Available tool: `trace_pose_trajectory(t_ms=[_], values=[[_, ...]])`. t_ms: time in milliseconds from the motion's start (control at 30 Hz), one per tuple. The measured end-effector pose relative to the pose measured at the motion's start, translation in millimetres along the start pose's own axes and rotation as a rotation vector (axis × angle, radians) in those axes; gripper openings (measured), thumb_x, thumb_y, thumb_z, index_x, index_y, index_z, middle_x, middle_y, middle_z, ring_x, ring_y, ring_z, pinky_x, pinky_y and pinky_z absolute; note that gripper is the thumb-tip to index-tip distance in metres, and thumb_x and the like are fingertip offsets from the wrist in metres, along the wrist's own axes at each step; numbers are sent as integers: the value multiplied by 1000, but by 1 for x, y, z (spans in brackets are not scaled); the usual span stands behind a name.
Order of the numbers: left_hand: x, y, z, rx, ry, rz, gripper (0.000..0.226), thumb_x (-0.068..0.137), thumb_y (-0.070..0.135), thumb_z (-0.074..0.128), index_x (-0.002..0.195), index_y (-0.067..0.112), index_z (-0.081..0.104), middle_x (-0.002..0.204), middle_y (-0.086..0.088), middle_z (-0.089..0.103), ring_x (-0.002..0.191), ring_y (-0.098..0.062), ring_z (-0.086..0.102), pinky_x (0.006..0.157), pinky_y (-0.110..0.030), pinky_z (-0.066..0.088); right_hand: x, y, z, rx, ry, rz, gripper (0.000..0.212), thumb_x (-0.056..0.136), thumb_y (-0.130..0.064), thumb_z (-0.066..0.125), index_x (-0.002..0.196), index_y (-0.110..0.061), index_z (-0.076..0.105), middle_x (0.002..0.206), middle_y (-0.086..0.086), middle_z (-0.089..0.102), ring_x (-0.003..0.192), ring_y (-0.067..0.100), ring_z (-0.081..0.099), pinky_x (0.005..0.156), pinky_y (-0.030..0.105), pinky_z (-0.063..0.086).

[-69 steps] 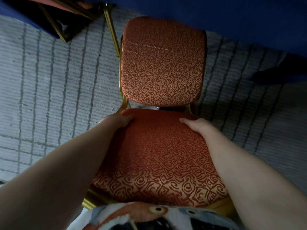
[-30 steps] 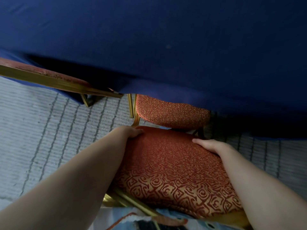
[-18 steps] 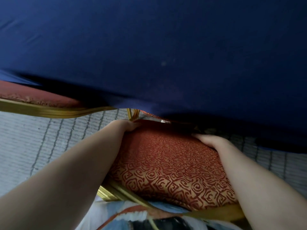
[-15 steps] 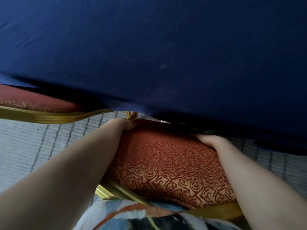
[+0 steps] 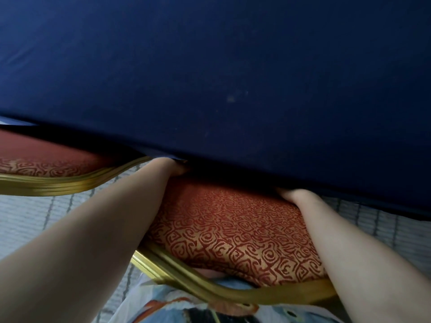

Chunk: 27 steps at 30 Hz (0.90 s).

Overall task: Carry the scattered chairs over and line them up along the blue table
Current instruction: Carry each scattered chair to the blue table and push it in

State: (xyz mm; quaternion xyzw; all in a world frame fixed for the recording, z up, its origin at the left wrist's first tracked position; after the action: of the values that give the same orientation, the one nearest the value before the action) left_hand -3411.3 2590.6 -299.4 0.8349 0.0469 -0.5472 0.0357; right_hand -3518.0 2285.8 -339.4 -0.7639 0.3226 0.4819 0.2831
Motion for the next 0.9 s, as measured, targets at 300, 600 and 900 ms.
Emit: trace_pose_trajectory(t_ms=[300,600,900], values=[[-16,10,-8,-4,-97,-28,43,98,23,52,136,4,49,141,-16,48,132,-30,44,111,-39,33,-28,-17,-15,-183,-23,-74,65,99,-52,36,154,-23,16,162,2,6,148,23,11,121,37,9],[-88,17,-14,-62,-173,-40,59,98,52,39,135,7,50,133,-9,56,119,-27,56,102,-36,44,-89,-35,-16,-143,-185,37,63,95,-62,36,141,-21,47,143,8,48,120,27,51,105,39,35],[-178,49,-22,134,141,146,57,103,46,25,141,8,43,147,-12,42,129,-28,44,99,-35,34,-199,-91,-14,-249,62,-274,56,94,-59,38,127,-18,55,126,6,54,101,23,52,88,37,36]])
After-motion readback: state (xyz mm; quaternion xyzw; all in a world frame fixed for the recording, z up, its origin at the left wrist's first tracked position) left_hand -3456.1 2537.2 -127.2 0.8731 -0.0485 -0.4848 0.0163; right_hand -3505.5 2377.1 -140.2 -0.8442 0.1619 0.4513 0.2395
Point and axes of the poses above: each hand's wrist, its own x-axis towards the middle knuckle, its own z-axis out of the palm, y = z × x, the point moved 7 cm from there along x, towards the middle knuckle
